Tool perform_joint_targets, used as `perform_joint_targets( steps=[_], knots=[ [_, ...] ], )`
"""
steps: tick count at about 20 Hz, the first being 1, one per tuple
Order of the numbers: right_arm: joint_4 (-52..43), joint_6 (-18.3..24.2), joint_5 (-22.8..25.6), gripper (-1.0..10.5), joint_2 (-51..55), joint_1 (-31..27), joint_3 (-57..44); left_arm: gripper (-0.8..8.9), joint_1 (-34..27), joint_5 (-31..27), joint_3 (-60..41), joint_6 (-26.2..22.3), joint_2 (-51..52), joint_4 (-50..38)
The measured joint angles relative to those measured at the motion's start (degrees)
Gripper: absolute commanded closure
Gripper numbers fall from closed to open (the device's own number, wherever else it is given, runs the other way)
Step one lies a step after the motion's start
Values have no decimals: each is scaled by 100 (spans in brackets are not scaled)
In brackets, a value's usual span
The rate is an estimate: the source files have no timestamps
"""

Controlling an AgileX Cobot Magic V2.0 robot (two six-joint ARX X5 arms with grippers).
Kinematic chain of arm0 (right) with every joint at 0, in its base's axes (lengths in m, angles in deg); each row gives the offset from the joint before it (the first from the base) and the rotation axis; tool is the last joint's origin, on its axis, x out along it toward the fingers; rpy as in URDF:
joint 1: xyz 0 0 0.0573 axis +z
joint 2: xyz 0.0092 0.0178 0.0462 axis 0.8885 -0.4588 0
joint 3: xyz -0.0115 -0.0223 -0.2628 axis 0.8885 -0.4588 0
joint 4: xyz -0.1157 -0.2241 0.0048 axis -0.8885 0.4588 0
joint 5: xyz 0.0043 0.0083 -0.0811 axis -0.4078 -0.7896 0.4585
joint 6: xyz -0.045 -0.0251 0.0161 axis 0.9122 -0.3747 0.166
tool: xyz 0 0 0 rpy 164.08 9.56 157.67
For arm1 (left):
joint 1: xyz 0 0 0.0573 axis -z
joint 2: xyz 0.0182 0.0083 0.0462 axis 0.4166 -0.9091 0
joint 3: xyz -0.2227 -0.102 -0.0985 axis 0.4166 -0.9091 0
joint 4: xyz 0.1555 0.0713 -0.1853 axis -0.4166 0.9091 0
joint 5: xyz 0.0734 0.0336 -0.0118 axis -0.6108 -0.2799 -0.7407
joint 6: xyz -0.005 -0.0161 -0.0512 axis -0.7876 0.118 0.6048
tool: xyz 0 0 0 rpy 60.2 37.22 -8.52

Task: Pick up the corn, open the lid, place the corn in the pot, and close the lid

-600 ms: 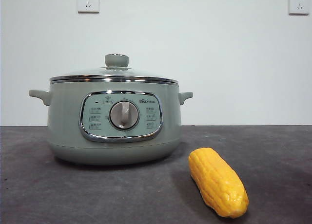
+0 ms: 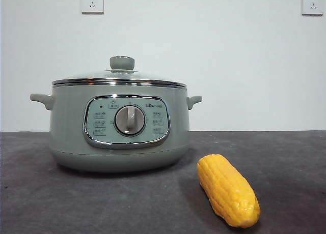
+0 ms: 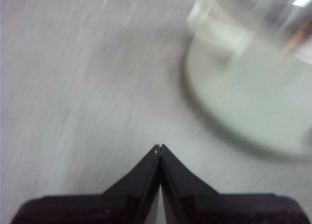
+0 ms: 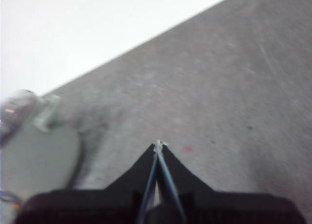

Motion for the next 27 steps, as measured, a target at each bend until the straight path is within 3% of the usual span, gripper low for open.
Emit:
perform_joint_targets(
  steps=[7,11,18,22,27],
  knots=[
    [1923,-90,-682,949,-966,0,2175,818,0,1818,1532,708,-734,24],
    [2284,-125,-1021,949,-1165,0,2708,819,0,2378,1836,835,-1080,46],
    [2868,31,-2039,931,-2052,0,3458,818,2,3823,2444,879,-1823,391],
    [3480,483,-2435,774,-2883,0,3810,818,2,4310,2599,879,-2203,608],
    [4120,1054,-2474,496,-3939,190,4181,819,2,4330,2723,706,-2448,1165]
  ],
)
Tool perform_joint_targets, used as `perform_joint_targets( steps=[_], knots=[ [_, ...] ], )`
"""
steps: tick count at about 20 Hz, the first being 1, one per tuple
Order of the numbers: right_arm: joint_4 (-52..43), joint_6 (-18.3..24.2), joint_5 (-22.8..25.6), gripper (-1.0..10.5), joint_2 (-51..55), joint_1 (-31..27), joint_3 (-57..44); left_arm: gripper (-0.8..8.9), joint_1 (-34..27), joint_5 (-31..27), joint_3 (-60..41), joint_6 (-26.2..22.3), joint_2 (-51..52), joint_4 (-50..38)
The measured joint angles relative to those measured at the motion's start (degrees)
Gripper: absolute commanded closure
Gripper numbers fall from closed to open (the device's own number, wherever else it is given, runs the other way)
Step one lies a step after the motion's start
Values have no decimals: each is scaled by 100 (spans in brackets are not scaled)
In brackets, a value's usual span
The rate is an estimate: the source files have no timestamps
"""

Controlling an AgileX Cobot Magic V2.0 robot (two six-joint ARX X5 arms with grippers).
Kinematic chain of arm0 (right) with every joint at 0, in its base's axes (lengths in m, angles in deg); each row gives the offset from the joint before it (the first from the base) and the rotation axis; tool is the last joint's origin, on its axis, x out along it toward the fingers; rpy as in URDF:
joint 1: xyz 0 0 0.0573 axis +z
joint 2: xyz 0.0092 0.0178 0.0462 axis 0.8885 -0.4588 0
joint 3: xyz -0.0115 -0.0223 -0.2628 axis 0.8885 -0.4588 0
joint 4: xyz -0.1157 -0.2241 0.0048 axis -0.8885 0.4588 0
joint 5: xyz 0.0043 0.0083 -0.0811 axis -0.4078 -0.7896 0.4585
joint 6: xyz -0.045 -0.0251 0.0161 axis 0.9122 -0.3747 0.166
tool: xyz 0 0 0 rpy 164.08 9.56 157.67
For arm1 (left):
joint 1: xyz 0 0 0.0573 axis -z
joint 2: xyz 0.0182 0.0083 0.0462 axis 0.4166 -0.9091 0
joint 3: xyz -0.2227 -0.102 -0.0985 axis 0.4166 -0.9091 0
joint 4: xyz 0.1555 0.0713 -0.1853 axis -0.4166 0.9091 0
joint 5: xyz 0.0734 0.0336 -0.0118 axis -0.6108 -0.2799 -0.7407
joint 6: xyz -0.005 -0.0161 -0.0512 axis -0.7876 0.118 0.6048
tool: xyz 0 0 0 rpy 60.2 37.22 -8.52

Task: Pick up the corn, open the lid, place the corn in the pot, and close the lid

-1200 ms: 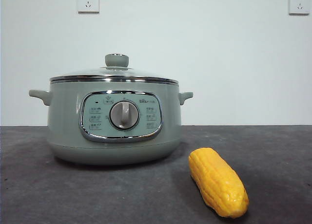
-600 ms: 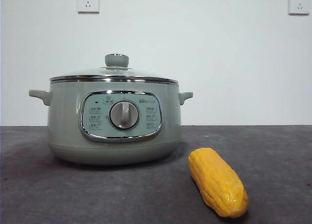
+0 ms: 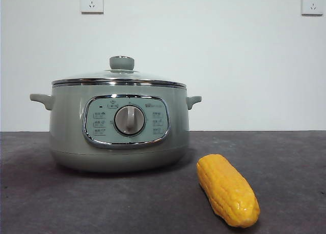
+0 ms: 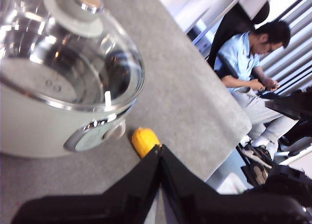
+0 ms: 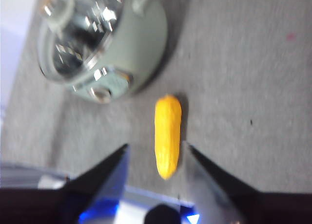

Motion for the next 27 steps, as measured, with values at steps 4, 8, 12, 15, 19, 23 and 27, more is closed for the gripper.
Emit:
perform_joint_targets(
  steps=[4,8,12,15,19,23,27],
  knots=[
    [203,197,13,407,-785,428,219,819,0,-4,7,-232,0,275],
    [201,214,341,407,-1497,1062,422,819,0,-7,7,-391,0,435],
    [186,-17,1368,407,-2286,2087,645,818,0,-7,7,-503,-2,505],
    [-57,-413,2037,408,-2900,2966,778,818,0,-7,7,-544,-9,505],
    [-691,-1010,2673,411,-3722,3860,848,818,0,-9,7,-579,-46,507],
    [-1239,-1285,3261,415,-4529,4319,848,818,0,-9,7,-654,-90,511],
    [-1523,-1329,3657,415,-5088,4494,848,818,0,-9,7,-750,-125,599]
  ],
)
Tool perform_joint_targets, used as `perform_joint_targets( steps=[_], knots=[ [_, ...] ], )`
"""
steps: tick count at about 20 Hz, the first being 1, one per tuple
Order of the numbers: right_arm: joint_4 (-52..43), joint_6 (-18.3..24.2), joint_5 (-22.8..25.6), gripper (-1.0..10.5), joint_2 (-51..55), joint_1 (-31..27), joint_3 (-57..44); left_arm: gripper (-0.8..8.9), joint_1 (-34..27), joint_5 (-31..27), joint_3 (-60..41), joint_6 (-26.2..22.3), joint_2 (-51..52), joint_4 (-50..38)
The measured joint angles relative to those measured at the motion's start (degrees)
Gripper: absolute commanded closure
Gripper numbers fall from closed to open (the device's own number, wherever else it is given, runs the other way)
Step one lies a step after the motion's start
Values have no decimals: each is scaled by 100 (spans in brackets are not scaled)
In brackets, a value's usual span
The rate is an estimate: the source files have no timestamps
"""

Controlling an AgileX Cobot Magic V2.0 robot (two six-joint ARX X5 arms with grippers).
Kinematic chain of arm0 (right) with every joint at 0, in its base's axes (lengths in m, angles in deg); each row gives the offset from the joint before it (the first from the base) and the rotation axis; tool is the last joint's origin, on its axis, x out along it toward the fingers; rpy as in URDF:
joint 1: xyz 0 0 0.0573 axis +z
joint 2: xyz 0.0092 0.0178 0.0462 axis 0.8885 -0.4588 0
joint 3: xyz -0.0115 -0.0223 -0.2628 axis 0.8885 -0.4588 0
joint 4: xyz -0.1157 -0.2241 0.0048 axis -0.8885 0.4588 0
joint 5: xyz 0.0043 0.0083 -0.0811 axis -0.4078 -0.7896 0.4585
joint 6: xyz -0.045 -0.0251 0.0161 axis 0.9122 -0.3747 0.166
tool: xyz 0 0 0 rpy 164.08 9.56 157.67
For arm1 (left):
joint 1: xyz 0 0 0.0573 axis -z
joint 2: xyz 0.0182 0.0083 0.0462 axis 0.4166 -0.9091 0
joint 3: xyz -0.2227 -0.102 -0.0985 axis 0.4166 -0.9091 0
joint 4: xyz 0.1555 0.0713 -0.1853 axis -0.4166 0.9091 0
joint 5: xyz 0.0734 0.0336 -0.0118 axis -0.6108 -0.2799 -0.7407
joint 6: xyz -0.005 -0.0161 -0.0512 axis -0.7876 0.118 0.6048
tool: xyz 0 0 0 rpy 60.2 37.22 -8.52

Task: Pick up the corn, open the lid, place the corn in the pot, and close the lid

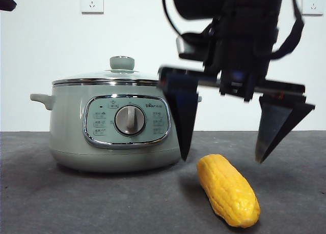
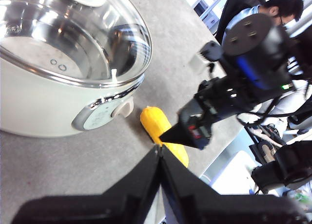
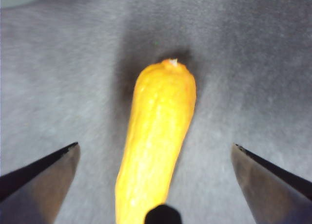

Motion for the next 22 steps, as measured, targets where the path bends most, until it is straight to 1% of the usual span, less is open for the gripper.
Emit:
perform_joint_targets(
  steps=[3,4,6,7,12,16,17,19,22],
  knots=[
    [-149,0,17,419,-258,2,0,818,0,-17,0,-142,-33,186],
    [-177,2,44,461,-308,0,0,818,0,-42,0,-195,-39,240],
    [-232,11,52,627,-354,0,0,818,0,-162,0,-291,-39,341],
    [-245,50,50,675,-354,0,0,818,0,-227,0,-328,-39,367],
    [-243,223,-9,698,-446,0,0,818,0,-271,0,-363,-42,374],
    [-188,245,-11,700,-514,0,0,818,0,-275,0,-376,-42,372],
    [-188,260,-22,734,-525,-2,0,818,0,-275,0,-376,-42,374],
    [-146,262,-57,973,-546,-4,13,819,0,-275,0,-376,-42,369],
    [-74,354,-59,958,-546,-2,28,819,0,-278,2,-363,-81,184]
  ],
)
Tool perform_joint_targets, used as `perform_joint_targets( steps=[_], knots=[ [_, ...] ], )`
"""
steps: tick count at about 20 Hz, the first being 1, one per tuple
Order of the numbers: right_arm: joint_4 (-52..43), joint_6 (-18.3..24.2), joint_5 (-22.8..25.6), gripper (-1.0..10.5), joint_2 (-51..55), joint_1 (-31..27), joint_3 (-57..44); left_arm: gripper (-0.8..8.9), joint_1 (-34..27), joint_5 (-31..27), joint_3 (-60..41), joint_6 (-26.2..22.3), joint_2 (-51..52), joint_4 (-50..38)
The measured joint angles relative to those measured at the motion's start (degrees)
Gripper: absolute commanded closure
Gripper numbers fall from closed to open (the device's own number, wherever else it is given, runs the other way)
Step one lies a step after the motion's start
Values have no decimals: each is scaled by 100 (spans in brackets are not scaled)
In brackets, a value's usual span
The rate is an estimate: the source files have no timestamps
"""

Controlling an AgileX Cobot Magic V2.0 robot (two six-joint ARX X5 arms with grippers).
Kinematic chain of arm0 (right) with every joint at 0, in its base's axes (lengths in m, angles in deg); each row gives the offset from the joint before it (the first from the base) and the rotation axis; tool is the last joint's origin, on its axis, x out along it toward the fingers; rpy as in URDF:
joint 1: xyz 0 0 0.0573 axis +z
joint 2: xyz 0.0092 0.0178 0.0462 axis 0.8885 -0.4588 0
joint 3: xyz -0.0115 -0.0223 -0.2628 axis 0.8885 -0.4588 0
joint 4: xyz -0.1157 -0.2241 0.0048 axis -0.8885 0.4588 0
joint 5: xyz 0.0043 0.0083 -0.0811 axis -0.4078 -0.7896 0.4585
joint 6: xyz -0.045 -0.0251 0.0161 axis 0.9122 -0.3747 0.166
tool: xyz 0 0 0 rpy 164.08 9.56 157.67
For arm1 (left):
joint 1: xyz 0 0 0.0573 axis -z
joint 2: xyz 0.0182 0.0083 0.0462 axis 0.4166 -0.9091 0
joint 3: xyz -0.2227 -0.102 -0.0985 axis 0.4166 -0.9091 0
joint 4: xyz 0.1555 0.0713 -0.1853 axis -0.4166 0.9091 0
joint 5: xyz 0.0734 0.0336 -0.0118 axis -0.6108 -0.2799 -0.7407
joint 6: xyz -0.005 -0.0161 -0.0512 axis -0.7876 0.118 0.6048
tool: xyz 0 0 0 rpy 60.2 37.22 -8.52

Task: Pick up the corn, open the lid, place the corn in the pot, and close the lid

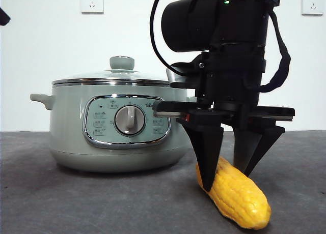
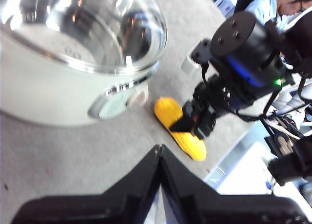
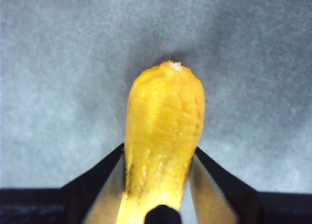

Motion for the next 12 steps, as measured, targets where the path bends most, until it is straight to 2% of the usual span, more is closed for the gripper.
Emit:
perform_joint_targets(
  steps=[3,6,10,11,12],
  knots=[
    [422,87,9,958,162,-2,7,819,0,-125,122,98,-280,-74],
    [872,313,9,958,918,-2,7,819,9,-262,507,122,-820,-72],
    [1419,691,92,958,2037,-2,7,801,343,-931,1572,2,-1843,116],
    [1582,769,94,958,2361,-2,7,724,490,-1215,1961,-39,-2181,306],
    [1718,824,114,958,2623,-2,7,602,614,-1421,2304,-74,-2479,492]
  ],
)
